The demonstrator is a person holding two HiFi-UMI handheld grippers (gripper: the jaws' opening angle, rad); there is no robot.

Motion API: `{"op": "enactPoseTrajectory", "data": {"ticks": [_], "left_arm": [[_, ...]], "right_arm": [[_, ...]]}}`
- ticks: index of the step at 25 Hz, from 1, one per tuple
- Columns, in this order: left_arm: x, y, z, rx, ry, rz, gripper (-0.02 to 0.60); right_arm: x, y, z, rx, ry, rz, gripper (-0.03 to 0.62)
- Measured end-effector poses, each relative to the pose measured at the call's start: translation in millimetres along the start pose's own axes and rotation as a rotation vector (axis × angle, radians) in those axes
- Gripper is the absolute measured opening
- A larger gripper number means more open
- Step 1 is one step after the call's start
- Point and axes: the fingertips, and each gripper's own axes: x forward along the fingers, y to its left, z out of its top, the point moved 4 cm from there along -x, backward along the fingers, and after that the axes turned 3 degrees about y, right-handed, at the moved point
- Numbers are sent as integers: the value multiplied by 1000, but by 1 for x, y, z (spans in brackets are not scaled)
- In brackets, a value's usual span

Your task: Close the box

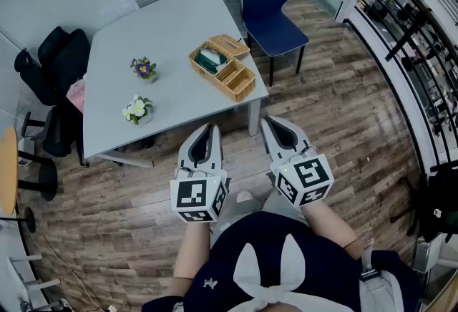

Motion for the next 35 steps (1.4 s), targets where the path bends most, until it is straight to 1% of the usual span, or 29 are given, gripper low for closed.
{"op": "enactPoseTrajectory", "data": {"ticks": [5,9,14,20,21,24,25,28,31,35], "left_arm": [[-8,2,-1,-7,3,-24,35],[-10,2,-4,-7,8,-47,35],[-9,0,-5,-3,9,-67,35],[-5,3,-8,-22,22,-84,35],[-3,4,-10,-24,26,-84,35],[4,7,-10,-39,28,-93,35],[7,9,-10,-50,29,-99,35],[18,17,-13,-77,42,-103,35],[28,24,-13,-89,53,-102,35],[46,35,-10,-87,57,-93,35]], "right_arm": [[-2,10,-1,3,5,-8,5],[-3,15,-7,35,8,-16,5],[-6,18,-7,46,-2,-10,6],[1,10,-3,120,-16,-5,2],[3,9,-1,134,-20,3,21],[12,1,4,183,-33,28,136],[16,-2,6,197,-39,33,155],[30,-10,11,223,-44,41,180],[44,-19,16,239,-40,47,224],[65,-32,18,286,-23,73,239]]}}
